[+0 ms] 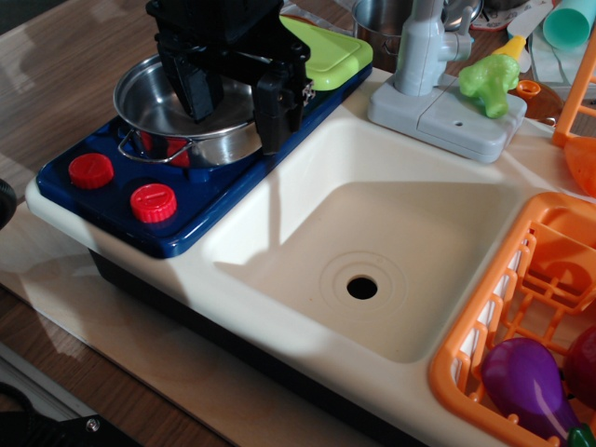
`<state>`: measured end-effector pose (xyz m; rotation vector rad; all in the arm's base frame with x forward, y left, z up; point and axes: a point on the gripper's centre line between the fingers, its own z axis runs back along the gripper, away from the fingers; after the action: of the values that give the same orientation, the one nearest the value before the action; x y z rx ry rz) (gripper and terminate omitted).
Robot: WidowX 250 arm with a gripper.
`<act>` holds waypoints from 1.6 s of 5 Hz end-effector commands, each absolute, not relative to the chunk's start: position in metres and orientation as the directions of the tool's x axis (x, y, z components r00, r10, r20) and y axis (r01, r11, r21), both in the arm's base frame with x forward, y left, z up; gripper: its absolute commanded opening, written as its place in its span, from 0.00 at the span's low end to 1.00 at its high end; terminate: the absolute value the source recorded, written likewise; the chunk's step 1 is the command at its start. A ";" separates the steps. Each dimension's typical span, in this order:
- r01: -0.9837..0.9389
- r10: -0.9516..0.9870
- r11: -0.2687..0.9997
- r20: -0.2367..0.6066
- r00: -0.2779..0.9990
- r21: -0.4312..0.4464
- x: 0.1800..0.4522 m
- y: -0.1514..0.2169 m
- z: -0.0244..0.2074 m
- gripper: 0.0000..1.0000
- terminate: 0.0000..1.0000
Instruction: Put pan from stove to sink
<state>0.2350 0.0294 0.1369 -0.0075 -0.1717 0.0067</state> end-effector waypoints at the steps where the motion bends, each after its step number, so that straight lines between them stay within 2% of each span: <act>1: -0.020 0.018 1.000 0.217 0.976 0.005 0.236 0.027 0.140 1.00 0.00; 2: -0.030 0.026 0.999 0.225 0.974 0.012 0.235 0.024 0.138 0.00 0.00; 4: -0.048 0.042 0.999 0.248 0.968 0.017 0.235 0.014 0.137 0.00 0.00; 5: -0.049 0.030 0.997 0.264 0.964 0.066 0.237 -0.008 0.140 0.00 0.00; 7: -0.043 0.009 0.988 0.232 0.973 0.145 0.240 -0.058 0.148 0.00 0.00; 8: -0.041 0.005 0.987 0.222 0.975 0.158 0.239 -0.079 0.145 1.00 0.00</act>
<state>0.2321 -0.0863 0.1336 0.1881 -0.1840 0.0335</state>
